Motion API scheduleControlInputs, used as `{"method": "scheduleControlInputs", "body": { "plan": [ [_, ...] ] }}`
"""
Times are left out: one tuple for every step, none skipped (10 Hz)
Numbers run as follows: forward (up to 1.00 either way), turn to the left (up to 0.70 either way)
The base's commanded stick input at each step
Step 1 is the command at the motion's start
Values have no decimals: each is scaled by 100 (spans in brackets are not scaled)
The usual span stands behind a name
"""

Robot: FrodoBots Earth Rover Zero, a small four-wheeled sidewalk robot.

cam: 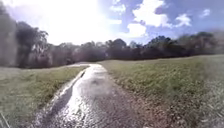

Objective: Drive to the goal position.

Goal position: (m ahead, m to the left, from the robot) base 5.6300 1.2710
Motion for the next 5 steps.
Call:
{"method": "scheduleControlInputs", "body": {
  "plan": [
    [0, 1],
    [0, 0],
    [0, 0],
    [0, 0],
    [0, 0]
  ]
}}
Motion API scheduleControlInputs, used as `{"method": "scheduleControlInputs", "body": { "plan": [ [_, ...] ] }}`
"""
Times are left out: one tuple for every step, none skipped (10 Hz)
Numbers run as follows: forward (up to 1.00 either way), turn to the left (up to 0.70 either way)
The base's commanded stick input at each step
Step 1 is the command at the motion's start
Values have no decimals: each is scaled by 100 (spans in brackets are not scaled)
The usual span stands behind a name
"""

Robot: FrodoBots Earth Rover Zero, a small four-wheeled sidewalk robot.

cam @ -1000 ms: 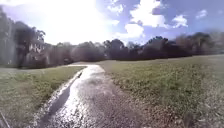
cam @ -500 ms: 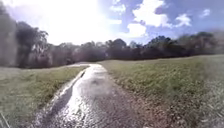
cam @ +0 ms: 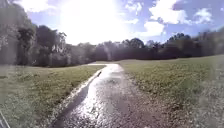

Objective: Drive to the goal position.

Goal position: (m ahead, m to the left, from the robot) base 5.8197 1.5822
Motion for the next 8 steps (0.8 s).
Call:
{"method": "scheduleControlInputs", "body": {
  "plan": [
    [0, 0],
    [0, 0],
    [0, 0],
    [0, 0],
    [0, 9],
    [0, 55],
    [0, 42],
    [0, 1]
  ]
}}
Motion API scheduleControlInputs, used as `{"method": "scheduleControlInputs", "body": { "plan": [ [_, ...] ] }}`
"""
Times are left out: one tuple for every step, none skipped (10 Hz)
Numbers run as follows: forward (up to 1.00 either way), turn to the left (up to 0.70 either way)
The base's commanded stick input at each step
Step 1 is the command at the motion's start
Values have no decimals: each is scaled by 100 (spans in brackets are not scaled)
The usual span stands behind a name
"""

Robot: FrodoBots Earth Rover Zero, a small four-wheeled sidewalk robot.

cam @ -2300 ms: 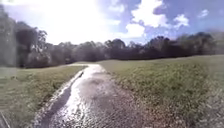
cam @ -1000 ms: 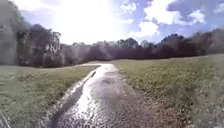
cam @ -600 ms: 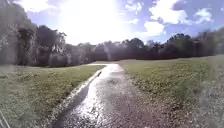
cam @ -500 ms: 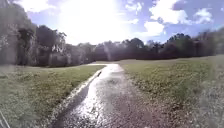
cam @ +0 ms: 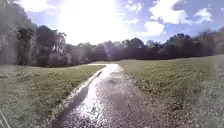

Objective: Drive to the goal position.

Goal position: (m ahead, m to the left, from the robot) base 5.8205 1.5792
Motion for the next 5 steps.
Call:
{"method": "scheduleControlInputs", "body": {
  "plan": [
    [0, 0],
    [0, 0],
    [0, 0],
    [0, 0],
    [0, 0]
  ]
}}
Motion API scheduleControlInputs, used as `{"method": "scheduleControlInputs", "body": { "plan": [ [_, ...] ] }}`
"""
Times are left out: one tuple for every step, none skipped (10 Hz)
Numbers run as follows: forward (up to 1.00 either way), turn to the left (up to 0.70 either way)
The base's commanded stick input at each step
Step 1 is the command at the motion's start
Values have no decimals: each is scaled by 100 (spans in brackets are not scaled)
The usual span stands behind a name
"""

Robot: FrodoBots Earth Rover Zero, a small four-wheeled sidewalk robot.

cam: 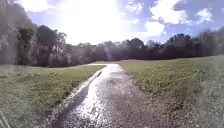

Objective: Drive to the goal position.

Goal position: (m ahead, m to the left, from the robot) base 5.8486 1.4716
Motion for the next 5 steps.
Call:
{"method": "scheduleControlInputs", "body": {
  "plan": [
    [0, 0],
    [0, 0],
    [0, 0],
    [0, 3],
    [0, 40]
  ]
}}
